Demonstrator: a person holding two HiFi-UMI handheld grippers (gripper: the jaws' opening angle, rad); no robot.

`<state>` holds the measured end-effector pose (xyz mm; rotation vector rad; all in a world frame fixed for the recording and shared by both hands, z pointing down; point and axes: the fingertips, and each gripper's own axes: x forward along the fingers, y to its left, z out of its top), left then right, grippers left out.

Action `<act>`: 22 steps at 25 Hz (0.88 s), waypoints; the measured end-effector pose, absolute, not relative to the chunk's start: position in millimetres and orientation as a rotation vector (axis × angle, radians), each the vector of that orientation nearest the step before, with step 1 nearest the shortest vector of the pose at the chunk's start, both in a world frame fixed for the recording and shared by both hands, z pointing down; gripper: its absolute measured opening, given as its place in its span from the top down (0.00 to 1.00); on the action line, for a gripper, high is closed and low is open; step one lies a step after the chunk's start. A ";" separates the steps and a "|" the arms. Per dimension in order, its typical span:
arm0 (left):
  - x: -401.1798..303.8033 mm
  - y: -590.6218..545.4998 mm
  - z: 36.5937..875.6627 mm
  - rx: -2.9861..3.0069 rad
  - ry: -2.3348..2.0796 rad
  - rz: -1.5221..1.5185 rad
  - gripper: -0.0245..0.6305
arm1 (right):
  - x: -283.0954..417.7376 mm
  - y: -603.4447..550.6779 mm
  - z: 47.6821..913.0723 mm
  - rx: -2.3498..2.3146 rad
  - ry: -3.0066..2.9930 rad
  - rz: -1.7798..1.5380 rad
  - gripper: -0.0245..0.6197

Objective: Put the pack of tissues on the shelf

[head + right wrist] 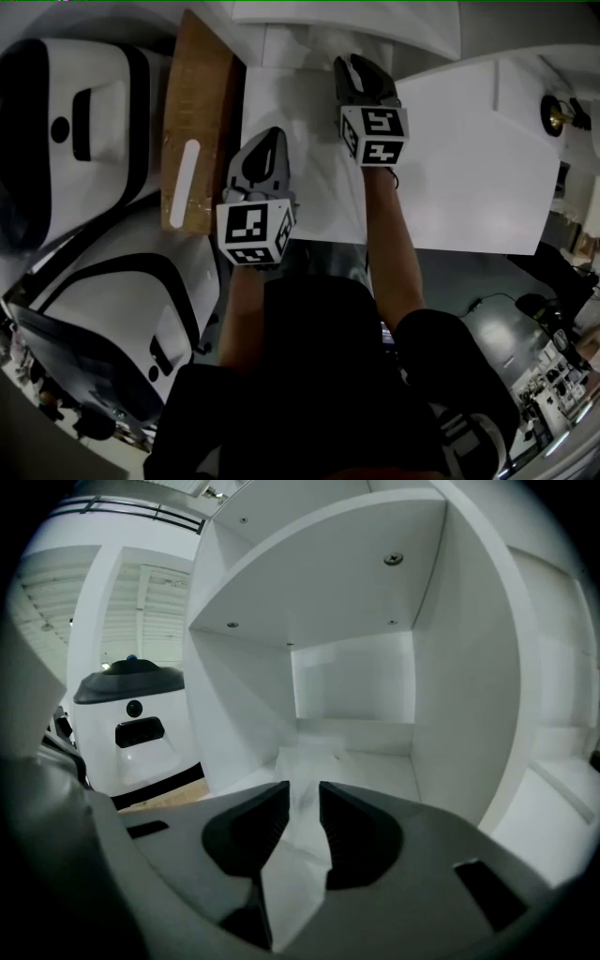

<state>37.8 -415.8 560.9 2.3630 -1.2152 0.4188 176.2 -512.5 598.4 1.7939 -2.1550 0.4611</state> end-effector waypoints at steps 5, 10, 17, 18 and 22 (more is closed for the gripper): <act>44.2 -409.4 549.0 2.399 -1.195 0.389 0.95 | 175.9 -498.9 578.4 1.817 -2.175 0.439 0.77; 51.8 -396.7 532.0 2.418 -1.201 0.359 0.95 | 181.3 -474.9 549.0 1.848 -2.199 0.415 0.77; 69.1 -382.0 485.9 2.458 -1.210 0.246 0.95 | 183.1 -444.3 498.7 1.855 -2.265 0.370 0.84; 71.1 -380.5 479.1 2.462 -1.211 0.229 0.95 | 183.8 -439.3 491.3 1.856 -2.273 0.360 0.84; 78.7 -378.2 449.4 2.499 -1.234 0.183 0.95 | 190.4 -421.7 460.7 1.885 -2.304 0.346 0.84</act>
